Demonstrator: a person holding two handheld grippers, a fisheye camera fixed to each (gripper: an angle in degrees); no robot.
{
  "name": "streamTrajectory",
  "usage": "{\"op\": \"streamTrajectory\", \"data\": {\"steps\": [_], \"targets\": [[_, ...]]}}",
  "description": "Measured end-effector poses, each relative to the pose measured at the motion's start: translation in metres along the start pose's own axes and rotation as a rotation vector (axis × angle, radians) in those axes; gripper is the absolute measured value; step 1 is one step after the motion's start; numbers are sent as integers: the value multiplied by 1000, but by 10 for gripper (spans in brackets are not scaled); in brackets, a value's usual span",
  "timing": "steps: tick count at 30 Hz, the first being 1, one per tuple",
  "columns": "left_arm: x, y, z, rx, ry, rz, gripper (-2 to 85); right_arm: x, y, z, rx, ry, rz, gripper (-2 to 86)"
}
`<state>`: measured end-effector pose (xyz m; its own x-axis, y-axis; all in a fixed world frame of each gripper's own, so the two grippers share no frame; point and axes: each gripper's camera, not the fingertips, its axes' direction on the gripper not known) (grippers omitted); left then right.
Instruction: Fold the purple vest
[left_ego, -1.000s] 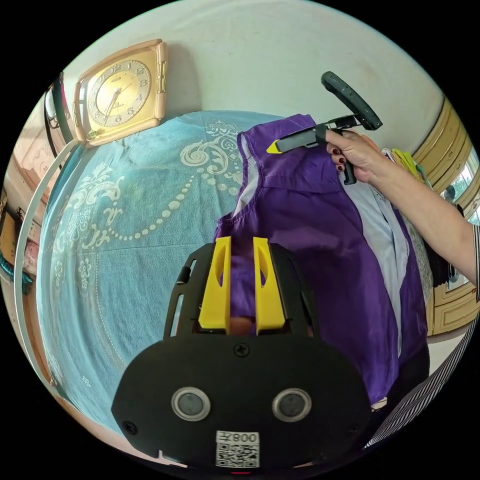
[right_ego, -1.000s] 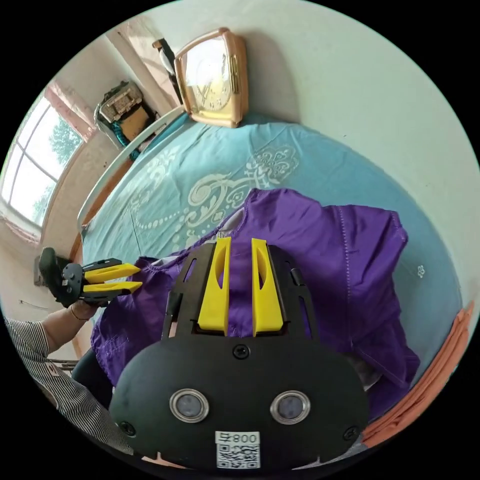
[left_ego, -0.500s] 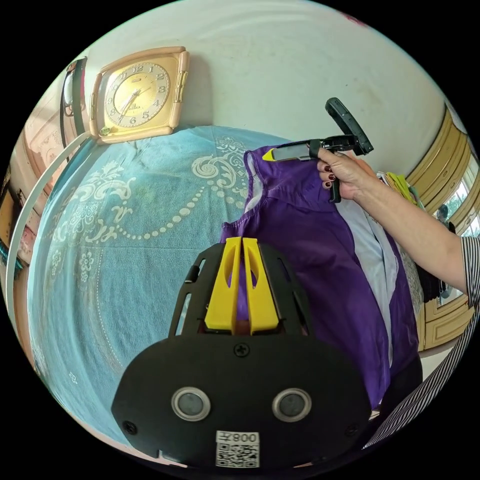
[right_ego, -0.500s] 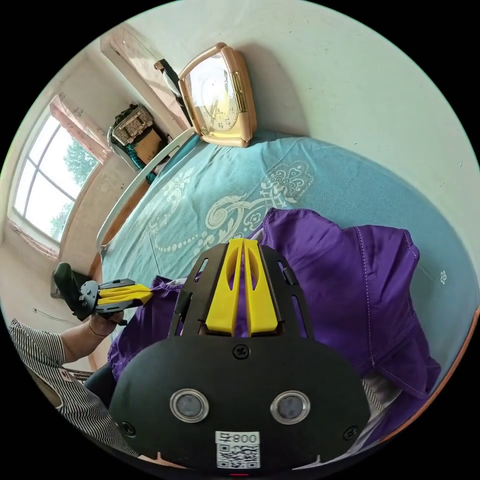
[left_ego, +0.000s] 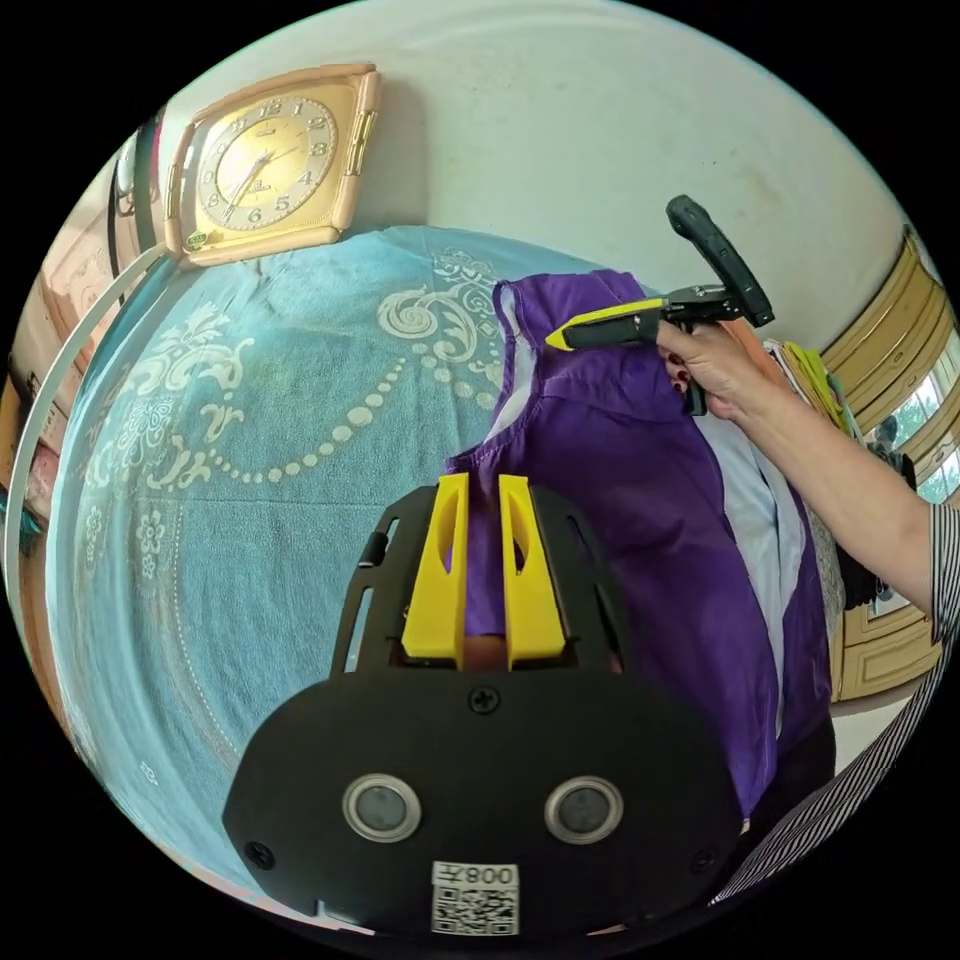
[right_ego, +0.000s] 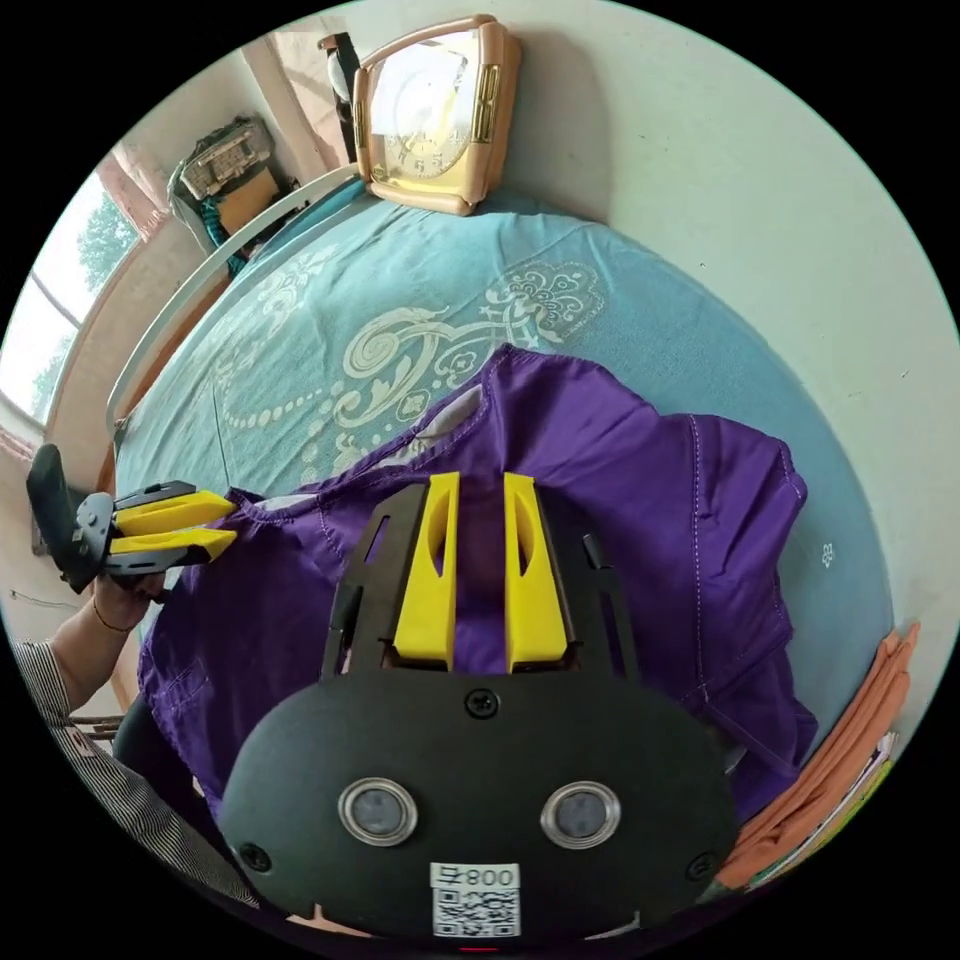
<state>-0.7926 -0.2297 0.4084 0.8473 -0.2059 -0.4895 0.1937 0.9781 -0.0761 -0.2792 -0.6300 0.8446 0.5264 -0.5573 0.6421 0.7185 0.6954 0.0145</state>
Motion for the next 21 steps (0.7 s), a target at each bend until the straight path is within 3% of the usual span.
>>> {"op": "streamTrajectory", "data": {"steps": [8,12,21], "targets": [[-2,15,-32,122,1,-15,15,6,10,-12,148,-134,66,4],[-13,22,-28,94,18,-98,16,4,5,19,16,-146,65,3],[-10,33,-58,193,15,-78,23,10,33,-13,230,-186,131,3]]}}
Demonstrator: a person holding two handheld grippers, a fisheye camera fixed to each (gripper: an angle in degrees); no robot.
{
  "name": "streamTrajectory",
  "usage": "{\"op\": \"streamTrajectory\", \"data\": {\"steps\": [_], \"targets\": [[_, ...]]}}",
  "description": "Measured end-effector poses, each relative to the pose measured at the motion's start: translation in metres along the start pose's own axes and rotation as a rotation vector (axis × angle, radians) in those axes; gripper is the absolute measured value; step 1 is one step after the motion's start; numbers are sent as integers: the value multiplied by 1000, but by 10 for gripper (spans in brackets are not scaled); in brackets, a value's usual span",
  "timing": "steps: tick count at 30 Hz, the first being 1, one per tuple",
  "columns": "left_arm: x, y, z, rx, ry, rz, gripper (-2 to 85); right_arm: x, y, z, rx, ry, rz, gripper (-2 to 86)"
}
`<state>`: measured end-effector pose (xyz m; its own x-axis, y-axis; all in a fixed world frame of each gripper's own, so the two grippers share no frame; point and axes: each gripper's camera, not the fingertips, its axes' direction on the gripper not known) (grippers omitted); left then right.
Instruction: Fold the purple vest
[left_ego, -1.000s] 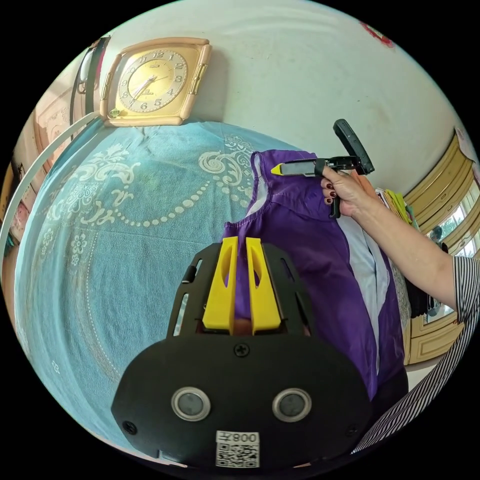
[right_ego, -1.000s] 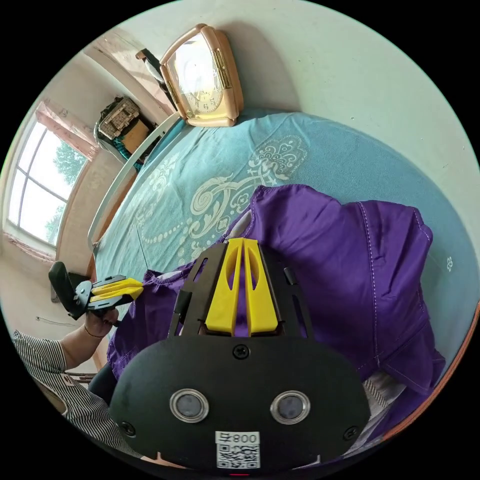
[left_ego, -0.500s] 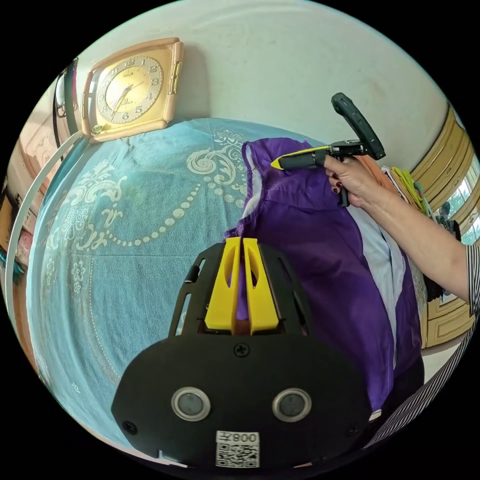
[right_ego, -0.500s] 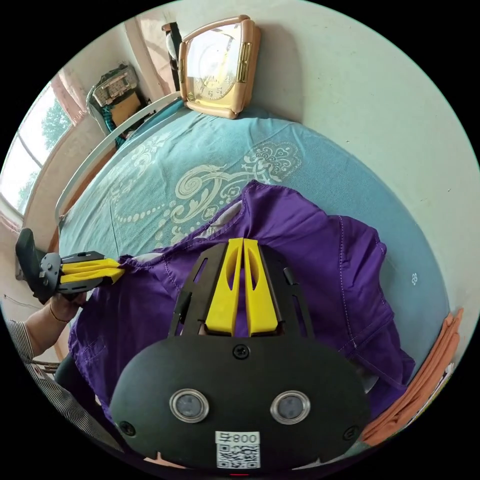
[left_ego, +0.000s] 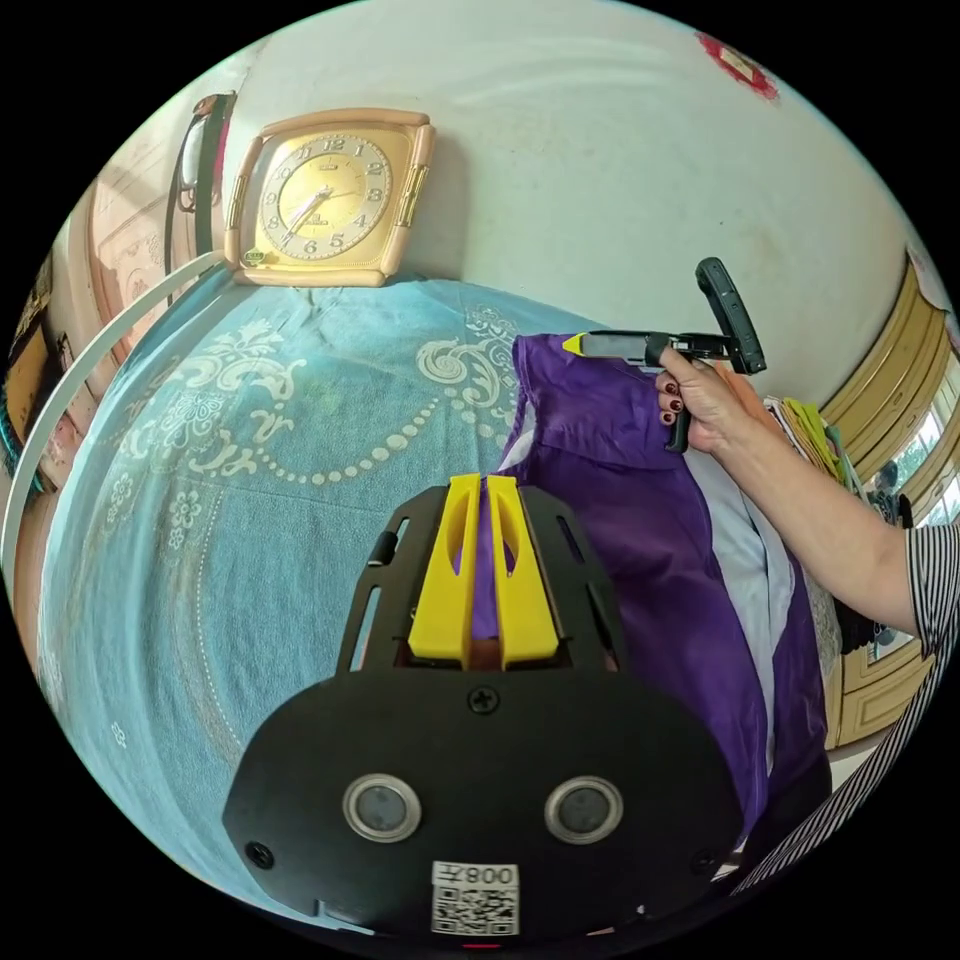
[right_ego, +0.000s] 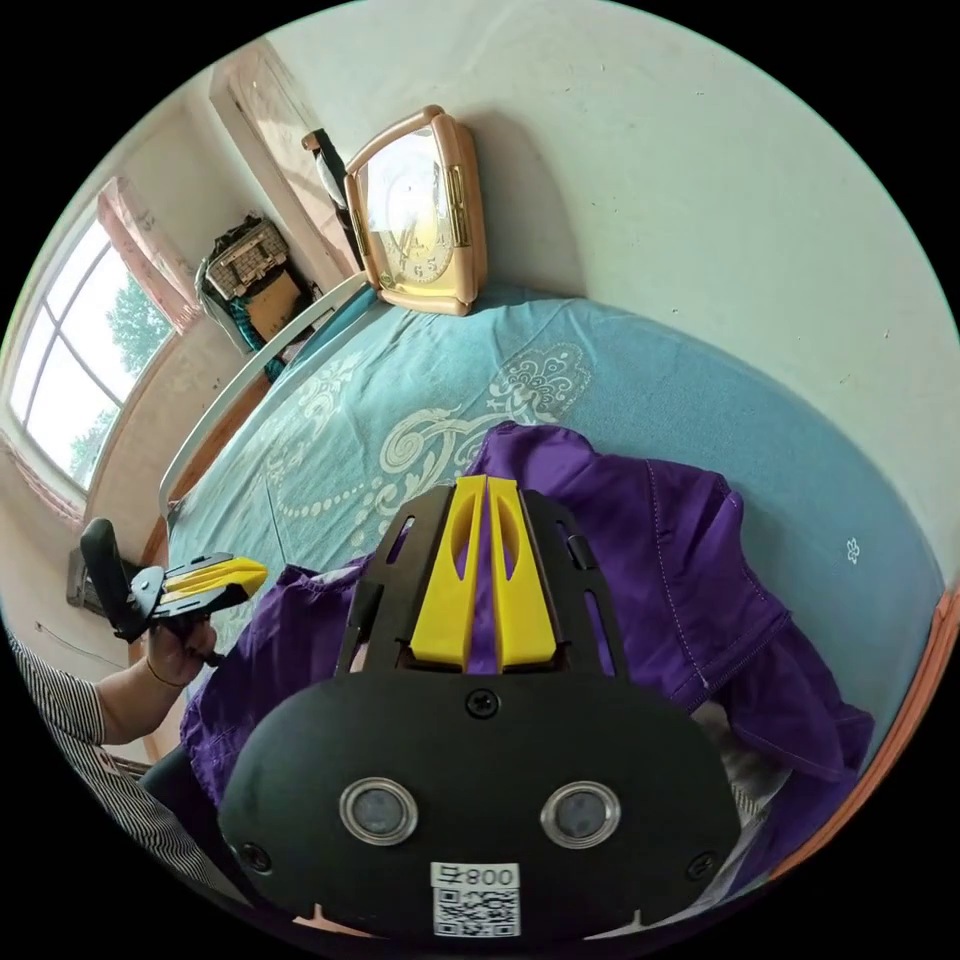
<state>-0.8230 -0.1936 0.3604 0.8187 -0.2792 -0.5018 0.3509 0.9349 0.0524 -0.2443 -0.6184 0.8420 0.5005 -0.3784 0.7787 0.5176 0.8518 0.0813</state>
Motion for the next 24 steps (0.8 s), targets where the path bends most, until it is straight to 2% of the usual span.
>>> {"op": "streamTrajectory", "data": {"steps": [5,11,13,16,17,21,24], "targets": [[8,-6,31,-163,-60,79,28,-6,-1,40,-189,41,-23,1],[9,-7,16,-100,-63,46,12,-10,-4,42,-150,43,8,1],[16,-10,14,-89,-40,66,11,-8,-5,48,-195,30,31,1],[25,-12,23,-129,-10,124,14,-3,4,40,-184,-35,74,1],[28,-12,32,-178,-59,148,14,-4,7,35,-172,-43,68,1],[29,-5,39,-197,-117,190,11,-34,38,-12,-82,-113,-39,1],[26,2,38,-174,-116,158,11,-72,76,-28,-135,-193,-179,0]]}}
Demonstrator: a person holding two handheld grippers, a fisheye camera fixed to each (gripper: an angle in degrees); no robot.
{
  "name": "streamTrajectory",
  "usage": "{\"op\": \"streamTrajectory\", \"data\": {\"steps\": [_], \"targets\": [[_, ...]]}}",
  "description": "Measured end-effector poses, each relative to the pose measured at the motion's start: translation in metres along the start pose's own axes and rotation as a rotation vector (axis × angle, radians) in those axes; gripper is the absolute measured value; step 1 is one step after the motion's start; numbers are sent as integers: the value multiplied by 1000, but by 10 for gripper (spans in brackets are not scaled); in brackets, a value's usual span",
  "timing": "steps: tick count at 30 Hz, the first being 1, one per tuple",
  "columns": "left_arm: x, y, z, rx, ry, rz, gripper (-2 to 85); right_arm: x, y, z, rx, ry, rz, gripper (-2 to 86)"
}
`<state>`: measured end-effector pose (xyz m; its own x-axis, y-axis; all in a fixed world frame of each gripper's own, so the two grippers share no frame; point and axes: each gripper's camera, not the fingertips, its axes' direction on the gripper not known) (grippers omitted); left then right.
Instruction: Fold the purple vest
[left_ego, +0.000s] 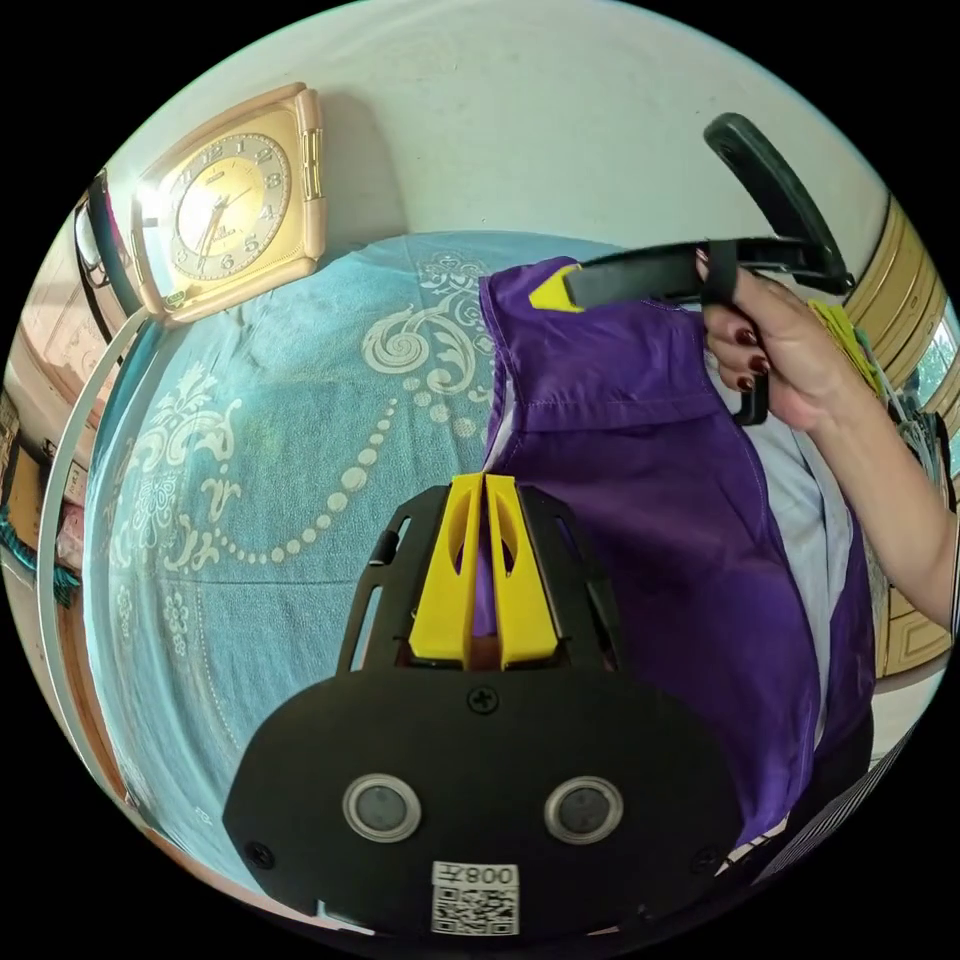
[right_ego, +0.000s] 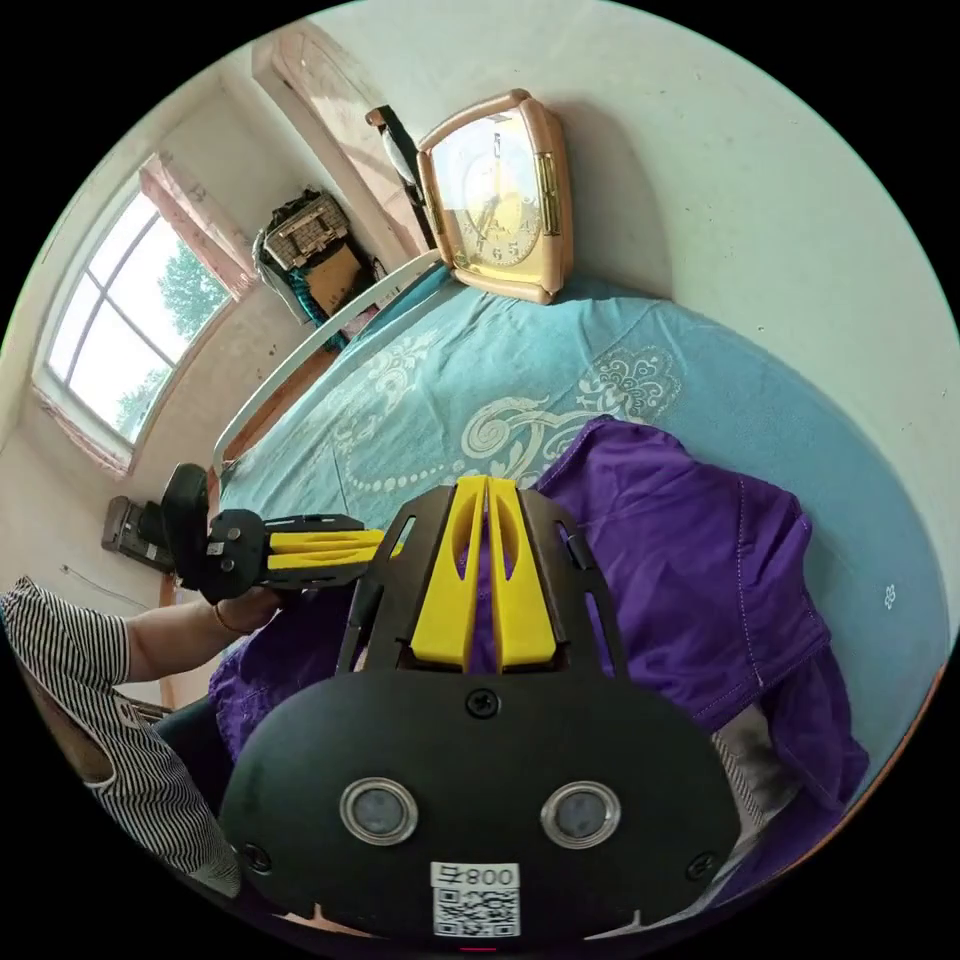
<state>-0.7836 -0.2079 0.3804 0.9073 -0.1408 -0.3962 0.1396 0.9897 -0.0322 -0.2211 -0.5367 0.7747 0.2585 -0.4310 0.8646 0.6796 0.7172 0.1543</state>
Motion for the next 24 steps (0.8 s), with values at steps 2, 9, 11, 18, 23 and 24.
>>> {"op": "streamTrajectory", "data": {"steps": [2,9,11,18,23,24], "targets": [[-1,4,2,6,3,-15,13,-22,16,19,-99,37,-55,0],[-13,32,-19,41,53,-76,27,-29,21,39,-193,36,22,0],[-18,57,-33,6,113,-98,42,-29,26,32,-209,18,51,0],[-10,166,-57,-207,285,-216,94,-72,100,-58,-105,68,73,1],[-8,238,-68,-276,303,-384,102,-134,191,-102,-168,-2,109,1],[-7,243,-67,-286,296,-388,99,-153,213,-108,-188,-27,124,1]]}}
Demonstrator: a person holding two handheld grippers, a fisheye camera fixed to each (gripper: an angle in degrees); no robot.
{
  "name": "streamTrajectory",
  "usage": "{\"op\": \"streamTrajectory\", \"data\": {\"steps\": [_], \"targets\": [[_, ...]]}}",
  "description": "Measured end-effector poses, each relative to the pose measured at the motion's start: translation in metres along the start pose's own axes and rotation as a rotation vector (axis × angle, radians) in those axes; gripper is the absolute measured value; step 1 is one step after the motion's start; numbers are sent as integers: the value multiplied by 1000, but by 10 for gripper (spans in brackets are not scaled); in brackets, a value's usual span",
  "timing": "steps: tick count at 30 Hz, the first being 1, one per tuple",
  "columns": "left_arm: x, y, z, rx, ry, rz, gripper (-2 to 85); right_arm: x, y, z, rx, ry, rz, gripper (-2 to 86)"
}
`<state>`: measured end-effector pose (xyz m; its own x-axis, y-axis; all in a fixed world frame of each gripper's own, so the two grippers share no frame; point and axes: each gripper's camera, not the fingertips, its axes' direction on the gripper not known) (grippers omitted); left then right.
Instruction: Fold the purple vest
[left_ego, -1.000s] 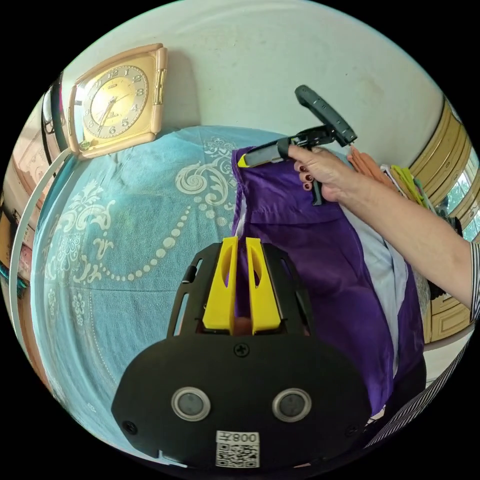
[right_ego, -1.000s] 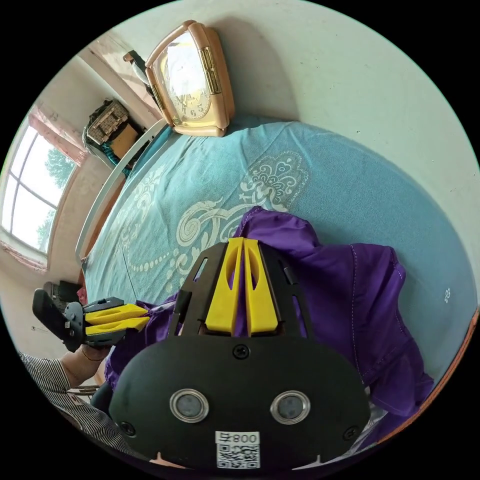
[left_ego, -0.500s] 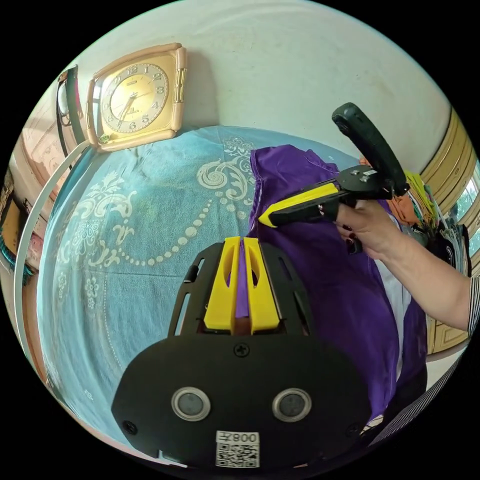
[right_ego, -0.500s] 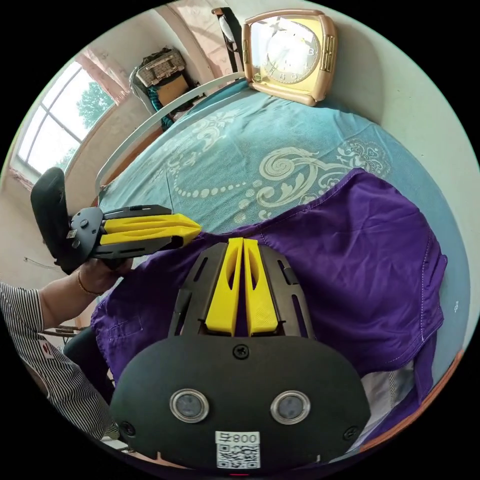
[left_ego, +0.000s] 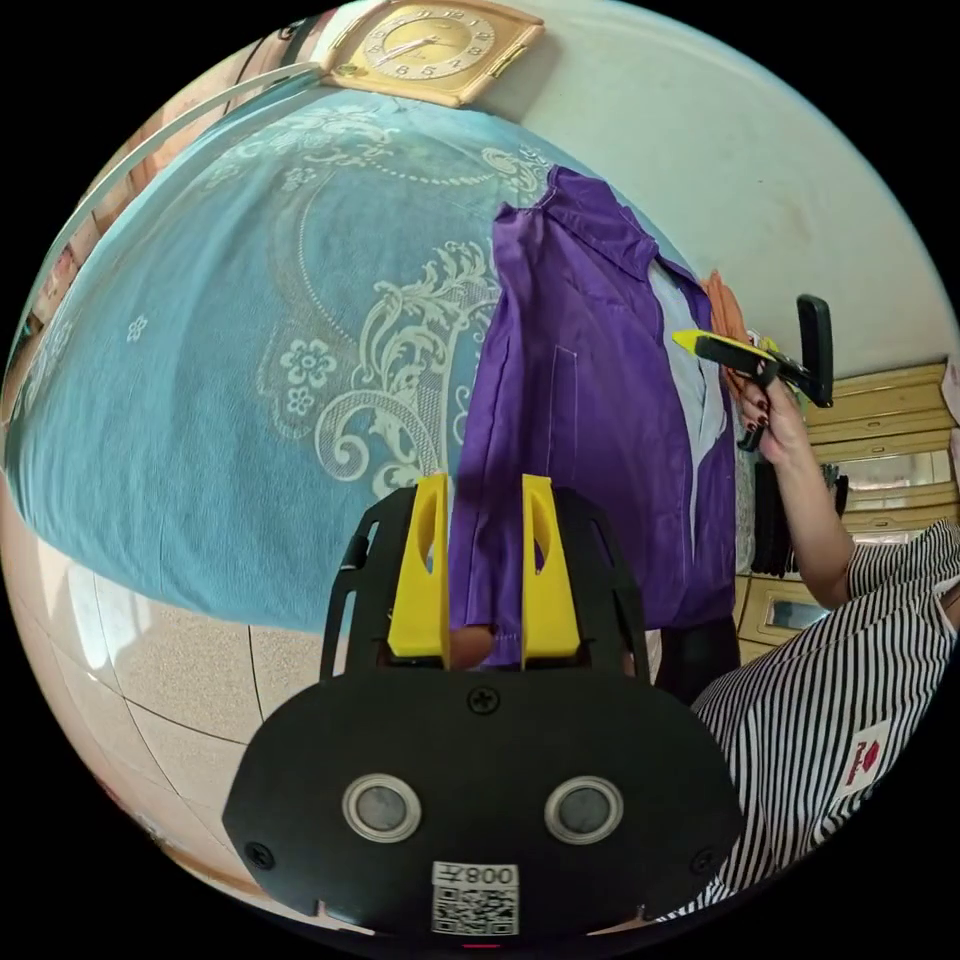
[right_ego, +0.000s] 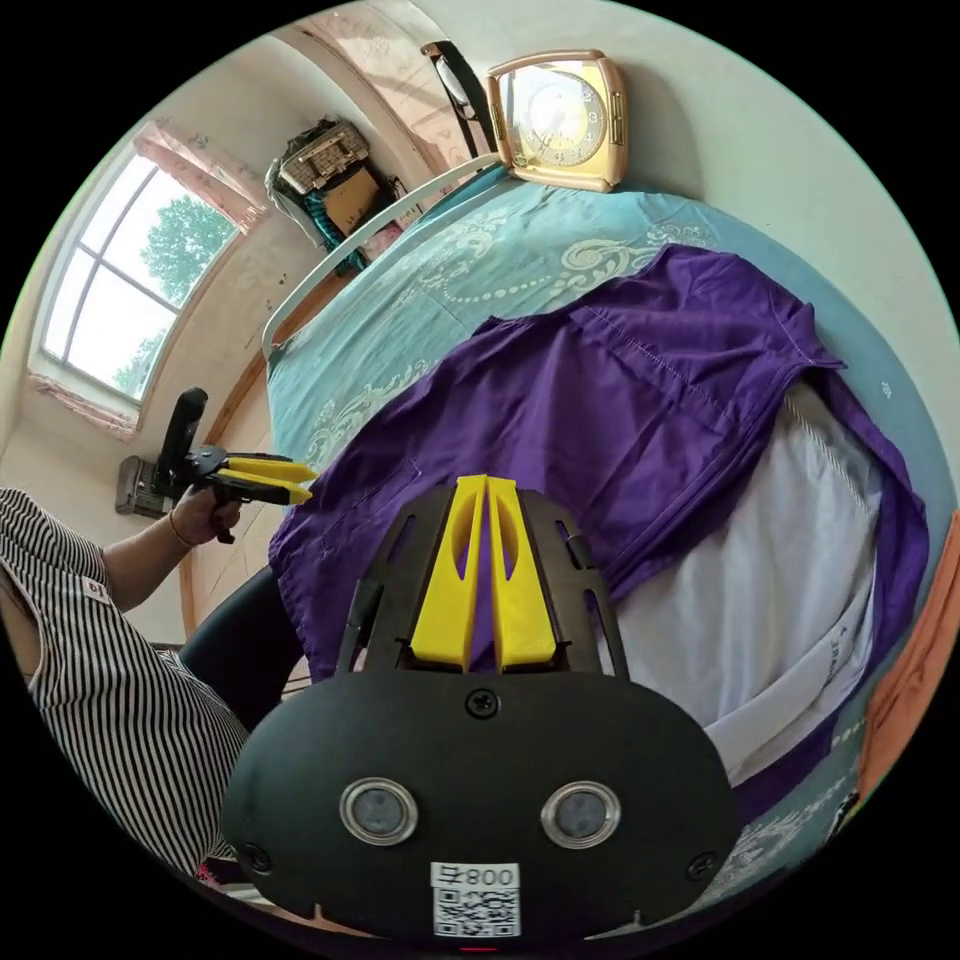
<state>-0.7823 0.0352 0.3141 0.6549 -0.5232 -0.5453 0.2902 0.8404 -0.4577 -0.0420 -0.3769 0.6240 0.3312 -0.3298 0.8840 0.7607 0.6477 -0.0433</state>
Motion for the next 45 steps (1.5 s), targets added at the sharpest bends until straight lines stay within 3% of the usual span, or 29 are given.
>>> {"op": "streamTrajectory", "data": {"steps": [5,12,16,21,25,29,32,45], "targets": [[0,14,16,1,-14,-7,27,-62,80,16,-145,-66,43,1],[4,38,15,78,-28,1,13,-100,144,16,-210,63,125,0],[5,46,39,74,-77,-39,21,-94,158,-7,-183,13,180,1],[25,58,32,210,-80,-54,49,-89,191,-78,-57,72,244,4],[97,44,63,204,99,174,82,-41,250,-153,120,123,455,15],[209,26,145,23,173,509,98,23,289,-211,262,99,632,36],[269,14,206,-89,177,633,105,75,303,-252,344,80,719,49],[336,-8,341,-201,93,703,78,231,283,-351,470,-20,855,56]]}}
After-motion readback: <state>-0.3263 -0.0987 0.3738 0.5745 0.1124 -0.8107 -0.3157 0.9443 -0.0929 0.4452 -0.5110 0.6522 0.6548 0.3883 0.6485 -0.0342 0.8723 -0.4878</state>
